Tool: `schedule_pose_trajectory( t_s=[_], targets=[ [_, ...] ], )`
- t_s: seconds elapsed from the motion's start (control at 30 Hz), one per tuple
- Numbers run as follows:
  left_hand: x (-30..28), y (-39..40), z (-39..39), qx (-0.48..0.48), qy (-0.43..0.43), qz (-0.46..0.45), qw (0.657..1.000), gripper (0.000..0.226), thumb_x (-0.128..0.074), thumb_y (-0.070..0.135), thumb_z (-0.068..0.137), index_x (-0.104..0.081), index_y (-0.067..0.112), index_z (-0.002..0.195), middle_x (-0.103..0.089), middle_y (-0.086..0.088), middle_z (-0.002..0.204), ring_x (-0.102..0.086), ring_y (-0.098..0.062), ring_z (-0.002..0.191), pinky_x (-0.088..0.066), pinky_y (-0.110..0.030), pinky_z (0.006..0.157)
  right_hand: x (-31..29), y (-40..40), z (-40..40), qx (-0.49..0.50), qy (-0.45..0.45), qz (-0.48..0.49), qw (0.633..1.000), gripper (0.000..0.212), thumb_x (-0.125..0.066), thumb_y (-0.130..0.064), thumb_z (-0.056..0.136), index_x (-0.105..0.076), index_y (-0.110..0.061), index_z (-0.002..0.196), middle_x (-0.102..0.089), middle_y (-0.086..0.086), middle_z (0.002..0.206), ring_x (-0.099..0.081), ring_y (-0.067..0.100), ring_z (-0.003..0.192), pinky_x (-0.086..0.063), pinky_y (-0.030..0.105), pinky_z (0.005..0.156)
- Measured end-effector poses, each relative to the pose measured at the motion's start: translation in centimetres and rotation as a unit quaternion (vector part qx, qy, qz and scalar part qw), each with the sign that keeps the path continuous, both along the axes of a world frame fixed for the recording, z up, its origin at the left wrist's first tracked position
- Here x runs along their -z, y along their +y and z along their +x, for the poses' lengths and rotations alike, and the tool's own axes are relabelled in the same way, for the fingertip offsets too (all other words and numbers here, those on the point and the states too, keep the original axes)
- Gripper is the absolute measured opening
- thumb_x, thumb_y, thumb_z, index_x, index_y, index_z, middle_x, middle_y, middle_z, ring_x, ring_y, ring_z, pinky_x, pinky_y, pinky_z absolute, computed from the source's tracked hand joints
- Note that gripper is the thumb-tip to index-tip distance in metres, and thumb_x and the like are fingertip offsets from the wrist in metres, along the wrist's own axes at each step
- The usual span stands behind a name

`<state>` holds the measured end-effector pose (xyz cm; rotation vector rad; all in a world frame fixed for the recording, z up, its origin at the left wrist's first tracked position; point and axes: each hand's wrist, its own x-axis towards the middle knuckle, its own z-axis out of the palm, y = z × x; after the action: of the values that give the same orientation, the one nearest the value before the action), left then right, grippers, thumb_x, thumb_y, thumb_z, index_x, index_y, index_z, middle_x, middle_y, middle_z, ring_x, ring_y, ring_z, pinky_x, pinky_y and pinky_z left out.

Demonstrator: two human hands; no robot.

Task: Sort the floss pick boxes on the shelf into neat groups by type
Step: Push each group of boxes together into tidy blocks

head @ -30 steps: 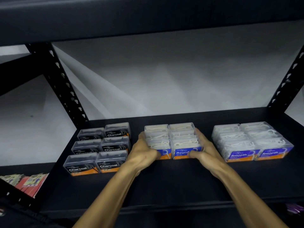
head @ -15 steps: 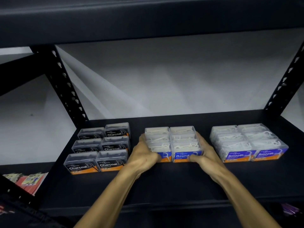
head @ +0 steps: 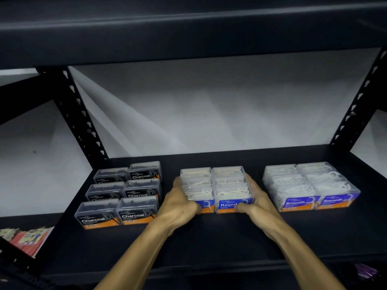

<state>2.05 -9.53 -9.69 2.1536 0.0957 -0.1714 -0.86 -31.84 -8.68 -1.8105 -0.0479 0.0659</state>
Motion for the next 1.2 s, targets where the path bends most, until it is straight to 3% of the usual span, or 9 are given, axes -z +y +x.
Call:
schedule_pose_trajectory(
  t_s=[0.37, 0.57, 0.8, 0.93, 1.07, 1.2],
  targets=[
    [-1.1, -0.1, -0.6, 0.0, 0.011, 0.011, 1.0, 0.076, -0.078, 0.025, 0.052, -0.047, 0.036, 0.121, -0.066, 0.015, 0.109, -0.064, -0.006, 0.099, -0.057, -0.034, 0.087, 0.1, 0.0, 0.0, 0.001, 0.005, 0.0, 1.0, 0.084, -0.063, 0.013, 0.074, -0.039, -0.05, 0.125, -0.066, -0.027, 0.108, -0.062, -0.004, 0.103, -0.05, 0.021, 0.087],
    [-1.8, -0.2, -1.1, 0.001, 0.015, 0.01, 1.0, 0.075, -0.078, 0.018, 0.06, -0.042, 0.033, 0.125, -0.06, 0.017, 0.109, -0.06, -0.006, 0.102, -0.053, -0.028, 0.087, -0.1, 0.0, -0.2, -0.004, 0.004, 0.007, 1.0, 0.08, -0.063, 0.014, 0.074, -0.043, -0.05, 0.118, -0.068, -0.022, 0.109, -0.063, -0.003, 0.103, -0.051, 0.017, 0.081],
    [-2.6, -0.4, -1.8, 0.002, 0.02, 0.013, 1.0, 0.077, -0.078, 0.016, 0.064, -0.04, 0.03, 0.129, -0.059, 0.015, 0.111, -0.059, -0.008, 0.103, -0.052, -0.028, 0.088, 0.0, -0.2, -0.1, -0.01, 0.008, -0.004, 1.0, 0.084, -0.063, 0.013, 0.075, -0.037, -0.049, 0.125, -0.066, -0.024, 0.111, -0.062, -0.004, 0.104, -0.049, 0.02, 0.086],
    [-3.0, -0.3, -1.8, 0.013, 0.034, 0.013, 0.999, 0.083, -0.079, 0.015, 0.067, -0.035, 0.028, 0.136, -0.056, 0.016, 0.11, -0.058, -0.009, 0.104, -0.049, -0.026, 0.086, 0.0, -0.3, 0.0, -0.012, 0.022, -0.014, 1.0, 0.086, -0.065, 0.01, 0.076, -0.034, -0.038, 0.14, -0.064, -0.024, 0.111, -0.063, -0.002, 0.104, -0.049, 0.023, 0.091],
    [-3.5, -0.3, -1.9, 0.018, 0.053, 0.008, 0.998, 0.109, -0.082, 0.016, 0.066, -0.016, 0.026, 0.152, -0.057, 0.011, 0.125, -0.057, -0.013, 0.113, -0.048, -0.029, 0.096, -0.2, -0.1, -0.1, -0.004, 0.053, -0.013, 0.999, 0.103, -0.067, 0.007, 0.079, -0.002, -0.026, 0.152, -0.052, -0.025, 0.116, -0.055, -0.009, 0.097, -0.046, 0.01, 0.075],
    [-4.1, -0.5, -2.1, 0.014, 0.065, 0.022, 0.998, 0.136, -0.081, 0.009, 0.069, 0.026, 0.024, 0.152, -0.038, 0.006, 0.154, -0.046, -0.012, 0.129, -0.037, -0.019, 0.094, -0.1, 0.0, -0.2, 0.004, 0.045, -0.004, 0.999, 0.108, -0.066, 0.01, 0.078, 0.004, -0.026, 0.152, -0.031, -0.027, 0.134, -0.046, -0.026, 0.091, -0.043, 0.0, 0.07]
  ],
)
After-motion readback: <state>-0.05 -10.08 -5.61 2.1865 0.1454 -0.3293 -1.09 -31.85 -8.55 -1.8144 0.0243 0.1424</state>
